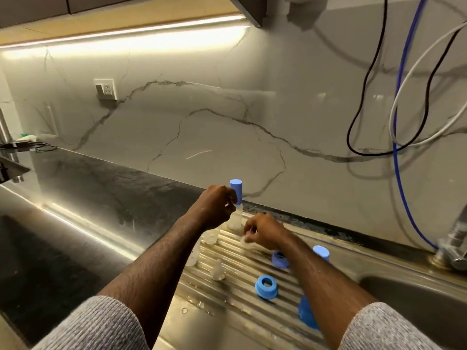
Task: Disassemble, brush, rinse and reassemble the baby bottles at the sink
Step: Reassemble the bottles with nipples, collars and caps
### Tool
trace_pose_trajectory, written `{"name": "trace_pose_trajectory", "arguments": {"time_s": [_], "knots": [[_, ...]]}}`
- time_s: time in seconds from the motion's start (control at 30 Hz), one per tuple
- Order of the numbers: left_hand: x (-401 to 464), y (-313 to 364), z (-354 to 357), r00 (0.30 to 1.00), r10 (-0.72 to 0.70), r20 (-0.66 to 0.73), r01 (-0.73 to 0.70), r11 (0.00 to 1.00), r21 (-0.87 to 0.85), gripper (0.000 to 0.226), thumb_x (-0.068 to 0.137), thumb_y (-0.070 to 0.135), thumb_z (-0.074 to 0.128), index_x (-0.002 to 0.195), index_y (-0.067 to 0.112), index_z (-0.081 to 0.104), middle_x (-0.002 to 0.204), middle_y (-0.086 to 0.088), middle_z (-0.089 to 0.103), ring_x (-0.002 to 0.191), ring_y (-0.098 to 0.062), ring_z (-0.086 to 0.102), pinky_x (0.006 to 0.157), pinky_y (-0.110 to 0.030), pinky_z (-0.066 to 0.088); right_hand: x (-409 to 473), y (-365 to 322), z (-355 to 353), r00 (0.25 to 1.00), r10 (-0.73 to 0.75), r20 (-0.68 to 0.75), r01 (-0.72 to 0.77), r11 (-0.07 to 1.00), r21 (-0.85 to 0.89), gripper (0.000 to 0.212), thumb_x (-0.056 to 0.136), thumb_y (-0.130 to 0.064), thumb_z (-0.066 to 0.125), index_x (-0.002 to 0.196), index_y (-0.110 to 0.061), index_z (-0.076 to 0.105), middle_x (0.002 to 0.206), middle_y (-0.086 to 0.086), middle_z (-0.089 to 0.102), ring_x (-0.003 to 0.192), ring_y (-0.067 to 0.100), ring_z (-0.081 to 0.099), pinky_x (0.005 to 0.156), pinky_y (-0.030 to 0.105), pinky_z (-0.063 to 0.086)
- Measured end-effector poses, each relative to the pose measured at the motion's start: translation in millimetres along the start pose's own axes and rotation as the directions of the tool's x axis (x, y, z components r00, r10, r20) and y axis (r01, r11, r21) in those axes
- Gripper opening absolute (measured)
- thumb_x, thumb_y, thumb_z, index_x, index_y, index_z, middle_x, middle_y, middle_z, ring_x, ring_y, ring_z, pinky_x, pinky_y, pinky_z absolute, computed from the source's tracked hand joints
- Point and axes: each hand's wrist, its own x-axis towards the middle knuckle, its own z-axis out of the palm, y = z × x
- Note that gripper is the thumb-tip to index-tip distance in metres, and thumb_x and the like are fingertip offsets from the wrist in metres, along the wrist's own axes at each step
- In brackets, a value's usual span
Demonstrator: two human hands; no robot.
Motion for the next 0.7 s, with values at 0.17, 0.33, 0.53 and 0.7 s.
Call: {"name": "trace_pose_trajectory", "arguments": {"time_s": [0.17, 0.33, 0.53, 0.7], "knots": [[-2.5, 27.9, 39.0, 0.994, 0.035, 0.1, -0.034, 0.999, -0.015, 0.02, 0.088, 0.012, 0.075, 0.108, 0.01, 0.072, 0.107, -0.006, 0.073, 0.099, -0.018, 0.068, 0.088, -0.035, 0.057, -27.8, 26.5, -35.6, 0.944, 0.07, -0.321, -0.045, 0.996, 0.083, 0.011, 0.085, -0.032, 0.076, 0.094, -0.028, 0.073, 0.087, -0.007, 0.069, 0.084, 0.013, 0.065, 0.075, 0.029, 0.052], [-2.3, 55.0, 96.1, 0.922, 0.004, 0.387, -0.04, 0.996, 0.085, 0.046, 0.09, 0.03, 0.074, 0.133, 0.021, 0.063, 0.132, -0.004, 0.064, 0.121, -0.022, 0.058, 0.101, -0.035, 0.048, -71.0, 59.7, -59.1, 0.891, 0.051, -0.45, -0.035, 0.998, 0.045, 0.01, 0.088, -0.029, 0.068, 0.097, -0.026, 0.074, 0.089, -0.003, 0.07, 0.084, 0.016, 0.064, 0.075, 0.031, 0.054], [-7.5, 67.0, 131.0, 0.86, -0.047, 0.509, 0.014, 0.998, 0.069, 0.045, 0.091, 0.033, 0.069, 0.134, 0.022, 0.063, 0.129, -0.004, 0.066, 0.118, -0.021, 0.061, 0.099, -0.036, 0.05, -102.8, 76.7, -69.8, 0.853, 0.015, -0.522, 0.035, 0.996, 0.086, 0.01, 0.095, -0.02, 0.061, 0.101, -0.02, 0.069, 0.104, 0.0, 0.06, 0.089, 0.014, 0.061, 0.08, 0.034, 0.058], [-11.3, 73.5, 129.6, 0.949, -0.069, 0.309, 0.092, 0.994, -0.059, 0.041, 0.084, 0.026, 0.079, 0.123, 0.023, 0.066, 0.117, 0.005, 0.067, 0.106, -0.012, 0.063, 0.085, -0.021, 0.047, -126.9, 77.4, -68.9, 0.839, 0.014, -0.544, 0.09, 0.982, 0.164, 0.018, 0.096, -0.019, 0.06, 0.108, -0.018, 0.074, 0.11, -0.001, 0.059, 0.096, 0.012, 0.06, 0.087, 0.028, 0.054]]}}
